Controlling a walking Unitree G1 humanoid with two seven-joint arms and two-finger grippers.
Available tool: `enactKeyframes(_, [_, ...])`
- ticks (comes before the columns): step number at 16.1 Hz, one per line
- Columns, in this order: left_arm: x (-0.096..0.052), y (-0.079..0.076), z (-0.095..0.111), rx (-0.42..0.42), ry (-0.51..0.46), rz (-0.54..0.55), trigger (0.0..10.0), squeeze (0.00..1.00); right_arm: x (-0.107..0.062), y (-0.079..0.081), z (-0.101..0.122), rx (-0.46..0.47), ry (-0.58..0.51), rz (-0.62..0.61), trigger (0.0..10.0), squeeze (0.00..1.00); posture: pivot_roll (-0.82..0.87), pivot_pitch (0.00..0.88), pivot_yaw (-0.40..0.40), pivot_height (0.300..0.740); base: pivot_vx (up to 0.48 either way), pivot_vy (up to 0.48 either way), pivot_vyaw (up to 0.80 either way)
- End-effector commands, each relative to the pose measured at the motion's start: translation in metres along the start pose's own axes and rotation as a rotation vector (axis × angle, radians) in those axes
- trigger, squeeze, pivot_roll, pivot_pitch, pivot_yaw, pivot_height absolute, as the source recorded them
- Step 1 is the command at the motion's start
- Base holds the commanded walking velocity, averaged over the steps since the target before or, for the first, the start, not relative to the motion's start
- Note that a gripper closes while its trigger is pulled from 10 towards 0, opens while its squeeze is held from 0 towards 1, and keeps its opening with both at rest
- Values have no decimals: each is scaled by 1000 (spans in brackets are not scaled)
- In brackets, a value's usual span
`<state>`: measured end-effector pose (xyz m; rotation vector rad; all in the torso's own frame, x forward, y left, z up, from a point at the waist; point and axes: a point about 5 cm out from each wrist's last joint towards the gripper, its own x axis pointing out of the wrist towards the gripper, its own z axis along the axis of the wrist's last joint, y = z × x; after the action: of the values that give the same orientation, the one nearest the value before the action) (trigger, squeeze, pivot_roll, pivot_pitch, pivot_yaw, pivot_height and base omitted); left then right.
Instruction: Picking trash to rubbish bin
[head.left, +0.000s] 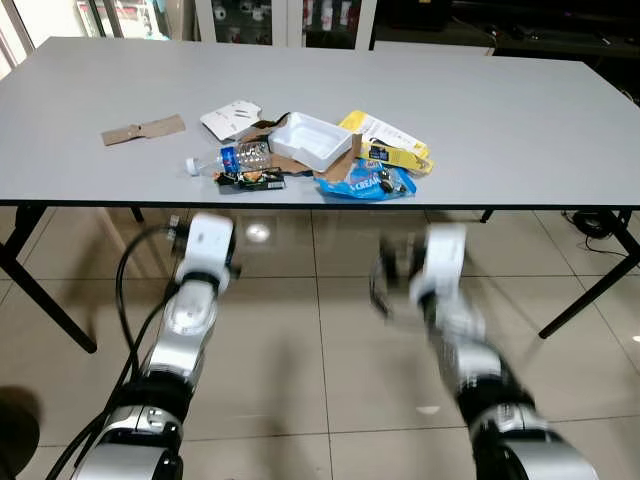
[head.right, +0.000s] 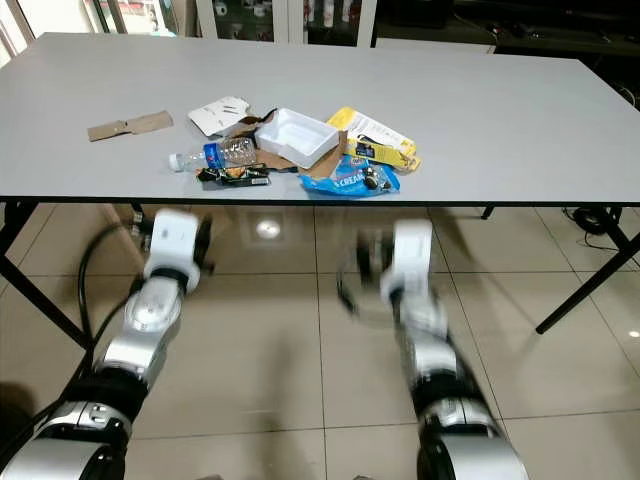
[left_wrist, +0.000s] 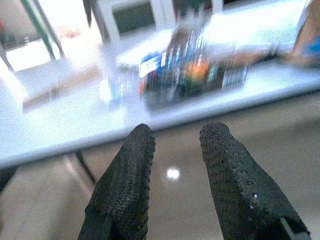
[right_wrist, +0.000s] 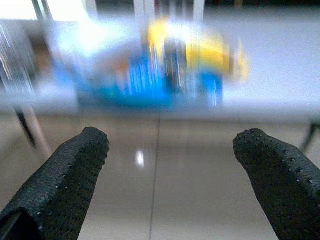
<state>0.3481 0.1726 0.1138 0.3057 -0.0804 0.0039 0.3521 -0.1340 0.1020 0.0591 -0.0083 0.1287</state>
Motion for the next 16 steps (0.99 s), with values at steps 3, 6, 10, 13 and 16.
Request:
enactKeyframes(3, [14, -6, 48, -6, -169, -14, 10000, 0, 9, 7, 41, 1, -155, 5, 10000, 0, -19, 5, -61, 740, 0, 0, 0])
enactKeyframes(6, [14, -18, 63, 7, -220, -53, 10000, 0, 9, 21, 57, 15, -201, 33, 10000, 0, -19, 0, -60, 740, 0, 0, 0])
enactKeyframes(10, [8, -22, 54, 21, -186, -57, 10000, 0, 5, 27, 54, 35, -181, 37, 10000, 0, -14, 0, -64, 740, 0, -159, 0])
enactKeyframes(13, [8, -17, 53, 11, -172, -34, 10000, 0, 3, 33, 53, 37, -166, 56, 10000, 0, -8, 0, -68, 740, 0, -402, 0])
enactKeyframes(16, [8, -15, 50, 16, -156, -22, 10000, 0, 2, 35, 51, 37, -154, 61, 10000, 0, -4, 0, -70, 740, 0, -403, 0])
